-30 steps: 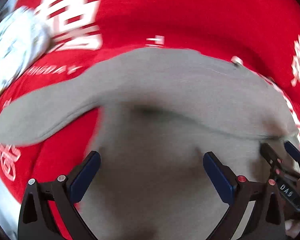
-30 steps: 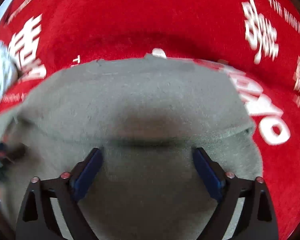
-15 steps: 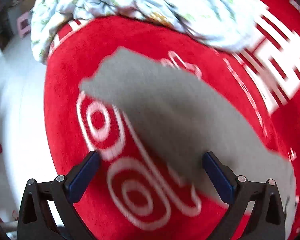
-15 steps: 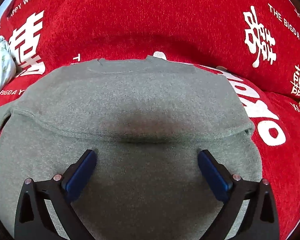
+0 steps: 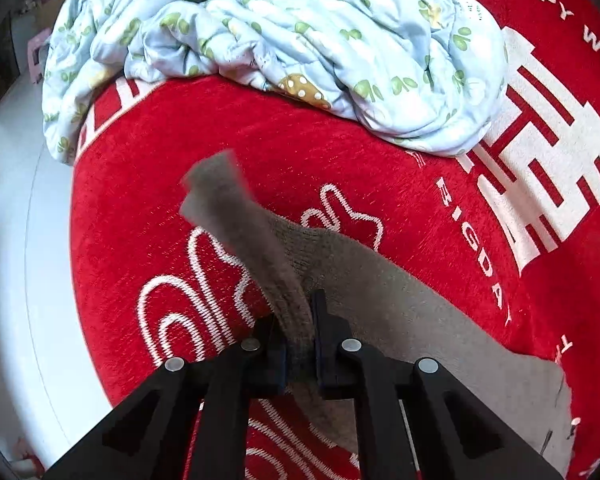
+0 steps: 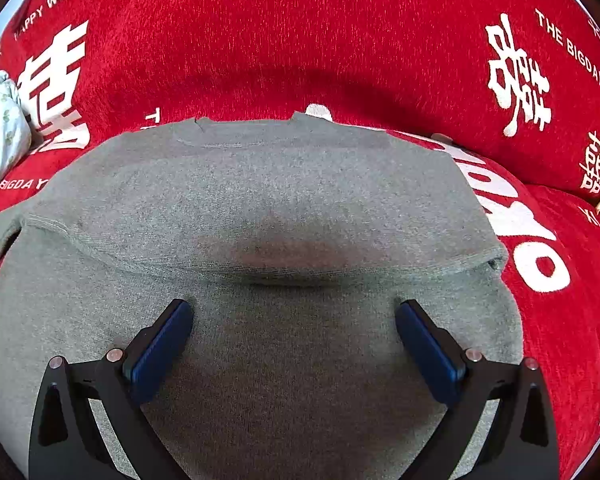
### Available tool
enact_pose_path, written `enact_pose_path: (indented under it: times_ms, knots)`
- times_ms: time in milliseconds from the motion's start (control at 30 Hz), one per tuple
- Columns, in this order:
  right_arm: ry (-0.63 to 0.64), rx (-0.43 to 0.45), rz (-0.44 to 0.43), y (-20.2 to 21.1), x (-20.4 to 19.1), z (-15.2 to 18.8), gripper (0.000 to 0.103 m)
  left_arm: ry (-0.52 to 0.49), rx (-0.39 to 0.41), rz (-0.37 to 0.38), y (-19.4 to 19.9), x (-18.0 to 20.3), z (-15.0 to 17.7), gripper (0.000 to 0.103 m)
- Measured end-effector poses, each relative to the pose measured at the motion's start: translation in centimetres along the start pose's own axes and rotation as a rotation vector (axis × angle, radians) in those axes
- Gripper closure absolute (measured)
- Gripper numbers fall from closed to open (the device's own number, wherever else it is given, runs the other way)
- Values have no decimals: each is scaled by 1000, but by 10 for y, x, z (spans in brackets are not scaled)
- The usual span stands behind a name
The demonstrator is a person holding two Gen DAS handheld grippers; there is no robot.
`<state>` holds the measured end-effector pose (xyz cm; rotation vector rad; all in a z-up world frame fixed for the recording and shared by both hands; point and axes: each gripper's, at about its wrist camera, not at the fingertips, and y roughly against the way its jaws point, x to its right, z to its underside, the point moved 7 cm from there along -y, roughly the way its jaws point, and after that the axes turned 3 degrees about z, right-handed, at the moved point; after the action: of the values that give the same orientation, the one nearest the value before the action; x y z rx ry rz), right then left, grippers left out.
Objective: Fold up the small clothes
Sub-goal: 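Grasp the other sleeve cuff with the left gripper and fold it across the body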
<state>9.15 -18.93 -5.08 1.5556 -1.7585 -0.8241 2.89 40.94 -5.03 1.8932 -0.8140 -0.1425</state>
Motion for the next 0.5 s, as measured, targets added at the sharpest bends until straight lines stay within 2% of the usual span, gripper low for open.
enact_pose_path:
  times_ms: [100, 167, 400, 500]
  knots:
    - [-1, 1, -1, 0, 0, 0, 1, -61, 36, -44, 11, 15, 2, 93]
    - [-1, 0, -2, 0, 0, 0, 1, -118, 44, -45, 16, 35, 5, 93]
    - [-5, -2, -4, 0, 0, 0, 1, -235, -78, 89, 22, 117, 43, 93]
    - [-9, -2, -8, 1, 0, -1, 1, -281, -135, 119, 22, 146, 65, 93]
